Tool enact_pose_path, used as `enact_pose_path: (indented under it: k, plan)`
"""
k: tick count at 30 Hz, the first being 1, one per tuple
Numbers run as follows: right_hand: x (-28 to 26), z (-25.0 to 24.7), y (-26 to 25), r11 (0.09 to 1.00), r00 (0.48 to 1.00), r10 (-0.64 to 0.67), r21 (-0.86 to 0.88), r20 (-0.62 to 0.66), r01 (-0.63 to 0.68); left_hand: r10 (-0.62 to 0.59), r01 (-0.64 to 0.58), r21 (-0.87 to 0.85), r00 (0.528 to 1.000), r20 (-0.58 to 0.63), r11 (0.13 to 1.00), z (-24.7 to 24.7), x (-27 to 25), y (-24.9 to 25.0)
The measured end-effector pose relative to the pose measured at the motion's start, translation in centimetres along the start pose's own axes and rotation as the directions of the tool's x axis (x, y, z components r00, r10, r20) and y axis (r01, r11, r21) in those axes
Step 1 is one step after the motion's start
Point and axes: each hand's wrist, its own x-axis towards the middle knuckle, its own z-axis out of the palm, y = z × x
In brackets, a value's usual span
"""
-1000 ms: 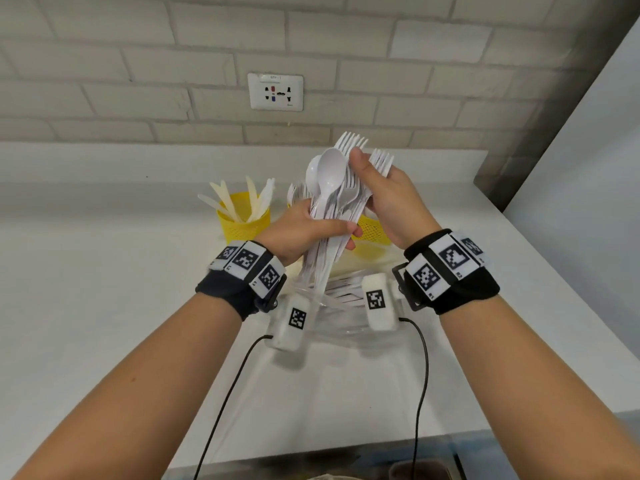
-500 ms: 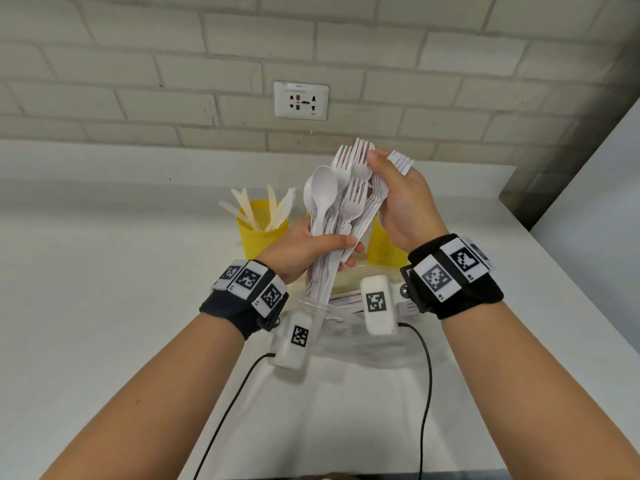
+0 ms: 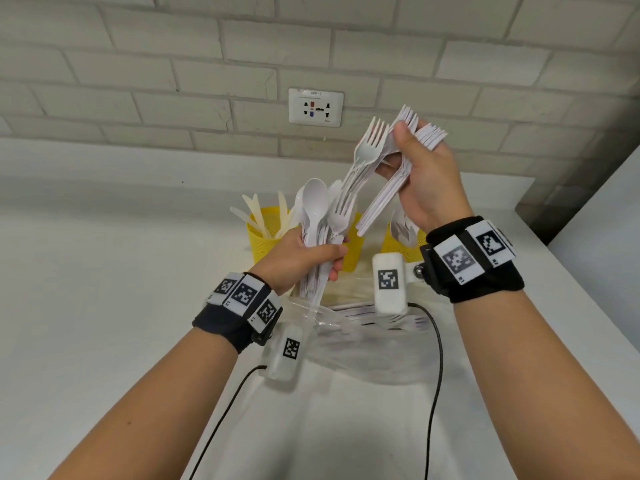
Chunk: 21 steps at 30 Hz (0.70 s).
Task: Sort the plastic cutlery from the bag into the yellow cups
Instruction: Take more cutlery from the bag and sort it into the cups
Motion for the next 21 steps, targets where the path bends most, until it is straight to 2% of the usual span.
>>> enact_pose_path:
  k: [4, 11, 16, 21]
  plan:
    - [0.5, -0.2, -0.7, 0.998, 1.0, -0.014, 0.067, -0.016, 0.015, 0.024, -0.025, -0.008, 0.997, -0.071, 1.0, -0.5, 0.0, 0.1]
    - [-0.4, 1.3, 0.8, 0.991, 0.981, 0.041, -0.134, 0.187, -0.016, 0.035, -0.033, 0.032, 0.997, -0.075, 0.999, -0.2, -0.4, 0.4]
    - [-0.6, 1.7, 1.3, 0.993, 0.976, 0.067, -0.105, 0.209, -0.046, 0.069, -0.061, 0.096, 0.995, -0.076, 0.993, -0.2, -0.5, 0.7]
    - [-0.9, 2.2, 1.3, 0.975, 0.955, 0.044, -0.221, 0.294, 0.023, 0.071, -0.061, 0.12, 0.994, -0.082, 0.991, -0.3, -0.2, 0.7]
